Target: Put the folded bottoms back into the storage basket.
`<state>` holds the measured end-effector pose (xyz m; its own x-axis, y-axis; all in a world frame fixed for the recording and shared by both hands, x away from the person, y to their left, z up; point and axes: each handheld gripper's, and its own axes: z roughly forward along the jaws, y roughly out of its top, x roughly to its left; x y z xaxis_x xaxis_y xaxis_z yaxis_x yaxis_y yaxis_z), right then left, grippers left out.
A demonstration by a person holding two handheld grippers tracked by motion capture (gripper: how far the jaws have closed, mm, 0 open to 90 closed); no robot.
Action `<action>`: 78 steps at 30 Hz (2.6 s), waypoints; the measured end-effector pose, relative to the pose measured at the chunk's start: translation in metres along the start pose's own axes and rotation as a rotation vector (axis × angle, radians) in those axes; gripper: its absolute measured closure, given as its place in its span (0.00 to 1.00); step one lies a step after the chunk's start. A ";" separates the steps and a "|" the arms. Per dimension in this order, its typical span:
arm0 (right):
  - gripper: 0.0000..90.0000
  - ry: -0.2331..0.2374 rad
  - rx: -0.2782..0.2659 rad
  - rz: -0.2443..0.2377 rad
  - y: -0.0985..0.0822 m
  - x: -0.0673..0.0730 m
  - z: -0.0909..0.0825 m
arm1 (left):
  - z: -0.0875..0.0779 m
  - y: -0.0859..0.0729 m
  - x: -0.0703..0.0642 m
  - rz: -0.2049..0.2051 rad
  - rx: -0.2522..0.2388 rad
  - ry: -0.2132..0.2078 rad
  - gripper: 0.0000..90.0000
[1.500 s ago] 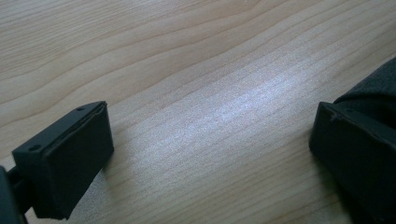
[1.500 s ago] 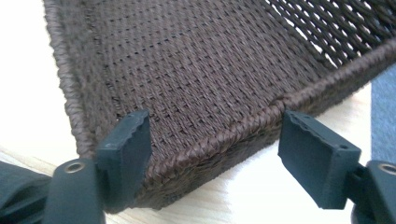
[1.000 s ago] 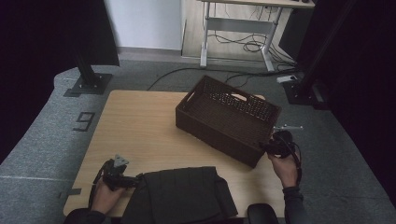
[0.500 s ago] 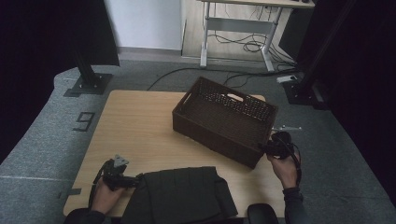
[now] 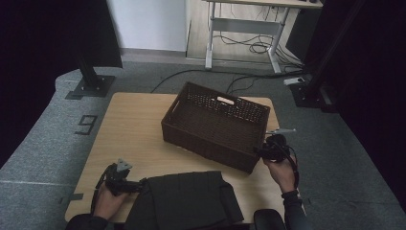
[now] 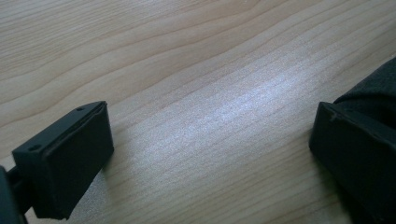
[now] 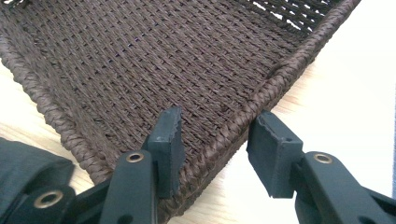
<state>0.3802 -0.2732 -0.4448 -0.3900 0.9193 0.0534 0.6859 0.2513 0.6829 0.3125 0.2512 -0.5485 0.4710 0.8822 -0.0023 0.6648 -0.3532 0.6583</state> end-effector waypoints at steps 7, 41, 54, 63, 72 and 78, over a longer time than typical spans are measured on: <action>0.61 0.030 0.001 -0.034 0.006 0.017 0.006 | 0.000 0.000 0.000 0.000 0.000 0.000 0.00; 0.70 0.112 0.016 -0.097 0.007 0.038 0.010 | 0.000 0.000 0.000 0.002 0.001 -0.002 0.00; 0.73 0.131 -0.023 -0.099 0.006 0.025 0.013 | 0.000 0.000 0.000 0.002 0.001 -0.001 0.00; 0.72 0.135 -0.020 -0.121 0.006 0.038 0.014 | 0.000 0.000 0.000 0.002 0.001 -0.001 0.00; 0.70 0.152 -0.038 -0.109 -0.002 0.043 0.009 | 0.000 0.000 0.000 0.005 0.003 -0.001 0.00; 0.64 0.166 -0.051 -0.121 -0.001 0.041 0.009 | 0.000 0.000 0.000 0.004 0.004 -0.001 0.00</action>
<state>0.3691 -0.2331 -0.4494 -0.5665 0.8197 0.0847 0.5976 0.3379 0.7271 0.3121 0.2512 -0.5482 0.4744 0.8803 -0.0008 0.6650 -0.3578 0.6556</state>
